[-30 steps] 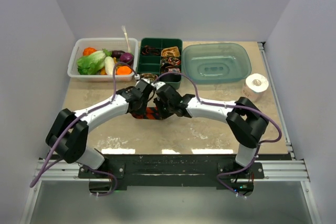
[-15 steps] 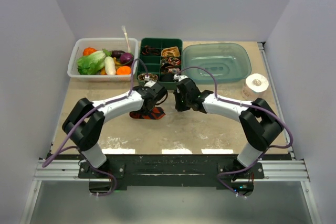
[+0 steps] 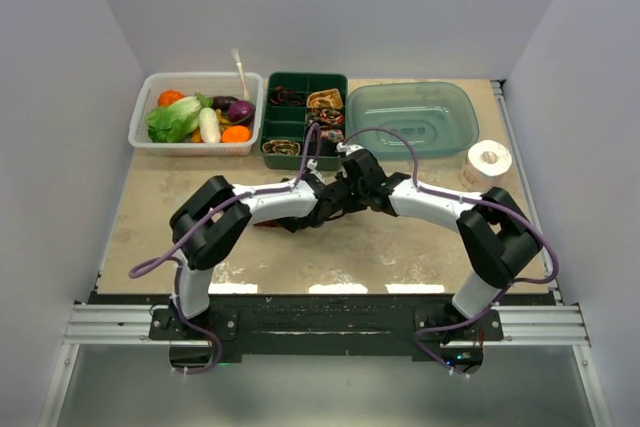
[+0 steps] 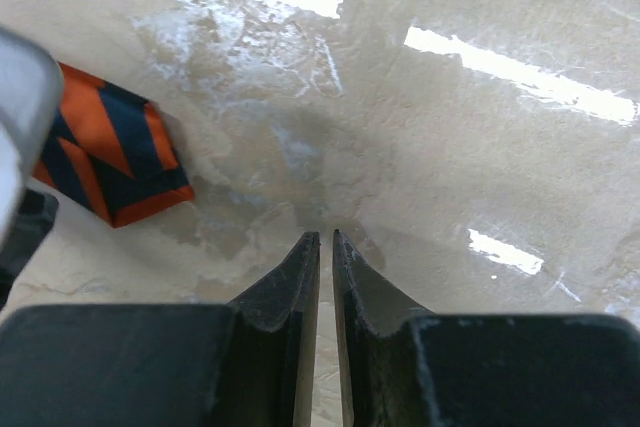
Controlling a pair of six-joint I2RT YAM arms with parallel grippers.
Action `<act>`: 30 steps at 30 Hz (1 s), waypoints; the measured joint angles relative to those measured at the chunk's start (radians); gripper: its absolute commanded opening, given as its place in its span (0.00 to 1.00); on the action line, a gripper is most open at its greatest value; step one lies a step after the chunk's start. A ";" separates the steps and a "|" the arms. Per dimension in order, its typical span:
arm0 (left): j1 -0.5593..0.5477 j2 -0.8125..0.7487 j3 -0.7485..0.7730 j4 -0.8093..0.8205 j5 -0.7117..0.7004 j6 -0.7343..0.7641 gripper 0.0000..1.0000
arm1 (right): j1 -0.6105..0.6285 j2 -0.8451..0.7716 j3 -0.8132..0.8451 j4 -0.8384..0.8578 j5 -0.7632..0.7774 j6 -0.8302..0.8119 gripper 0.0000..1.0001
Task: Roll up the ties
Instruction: Roll the tie at the center of the board.
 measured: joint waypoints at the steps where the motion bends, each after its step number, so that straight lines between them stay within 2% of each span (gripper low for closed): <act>1: -0.010 0.011 0.004 -0.005 -0.002 -0.003 0.59 | -0.006 0.001 -0.004 0.000 -0.002 0.000 0.15; 7: -0.022 -0.002 -0.007 0.047 0.053 0.021 0.65 | -0.007 0.001 -0.009 0.005 -0.005 0.000 0.15; 20: 0.018 -0.238 -0.064 0.288 0.262 0.072 0.78 | 0.000 -0.004 -0.010 0.057 -0.101 -0.002 0.15; 24: 0.093 -0.374 -0.128 0.362 0.329 0.088 0.80 | 0.047 0.003 0.027 0.058 -0.129 -0.007 0.15; 30: 0.318 -0.589 -0.315 0.496 0.510 0.106 0.83 | 0.169 0.101 0.186 0.096 -0.174 -0.010 0.15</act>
